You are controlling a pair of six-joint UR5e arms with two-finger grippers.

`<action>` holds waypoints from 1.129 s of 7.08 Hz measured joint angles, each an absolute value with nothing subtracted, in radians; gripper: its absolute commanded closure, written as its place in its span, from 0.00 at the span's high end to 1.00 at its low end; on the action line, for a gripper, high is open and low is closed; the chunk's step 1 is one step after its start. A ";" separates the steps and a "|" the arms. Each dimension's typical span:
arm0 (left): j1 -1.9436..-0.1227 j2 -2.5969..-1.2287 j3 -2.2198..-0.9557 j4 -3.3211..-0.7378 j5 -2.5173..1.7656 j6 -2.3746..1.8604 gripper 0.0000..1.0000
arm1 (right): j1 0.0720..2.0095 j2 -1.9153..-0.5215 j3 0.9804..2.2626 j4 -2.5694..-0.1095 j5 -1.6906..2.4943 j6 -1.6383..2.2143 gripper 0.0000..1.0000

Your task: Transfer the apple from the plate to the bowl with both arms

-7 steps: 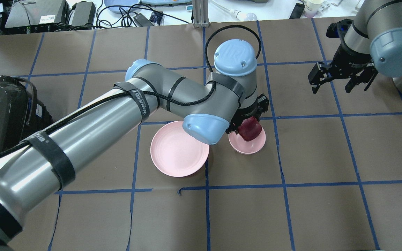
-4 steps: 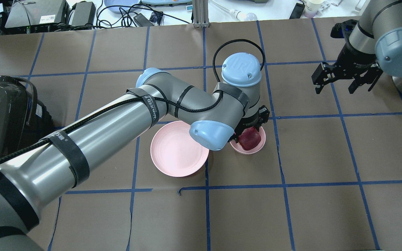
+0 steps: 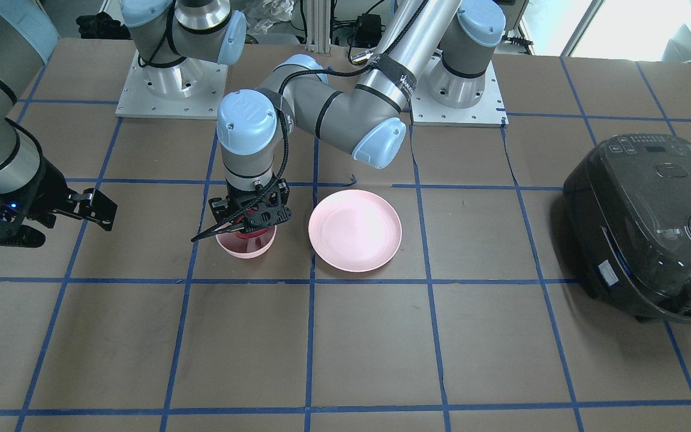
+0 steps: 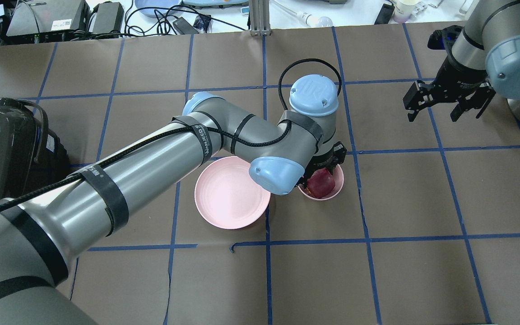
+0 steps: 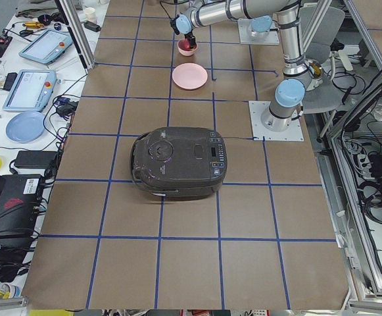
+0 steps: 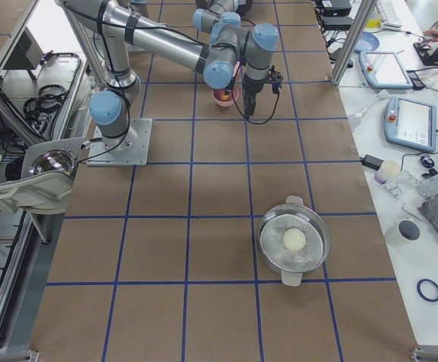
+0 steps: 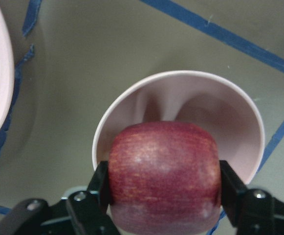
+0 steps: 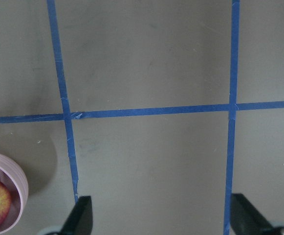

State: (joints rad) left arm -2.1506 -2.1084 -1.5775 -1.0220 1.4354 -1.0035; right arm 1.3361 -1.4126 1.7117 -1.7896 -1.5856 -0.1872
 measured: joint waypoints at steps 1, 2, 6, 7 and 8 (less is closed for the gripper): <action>-2.151 -2.113 -1.568 -1.021 1.436 -0.998 0.87 | 1.336 -1.413 1.710 -1.790 -1.588 -0.187 1.00; -2.150 -2.116 -1.557 -1.020 1.434 -0.995 0.96 | 1.336 -1.413 1.707 -1.790 -1.589 -0.187 1.00; -2.089 -2.059 -1.544 -1.027 1.422 -0.873 1.00 | 1.336 -1.420 1.682 -1.790 -1.591 -0.187 1.00; -2.050 -2.017 -1.544 -1.049 1.415 -0.796 1.00 | 1.339 -1.424 1.665 -1.789 -1.591 -0.187 1.00; -2.012 -1.963 -1.543 -1.110 1.411 -0.709 1.00 | 1.348 -1.434 1.641 -1.776 -1.587 -0.183 1.00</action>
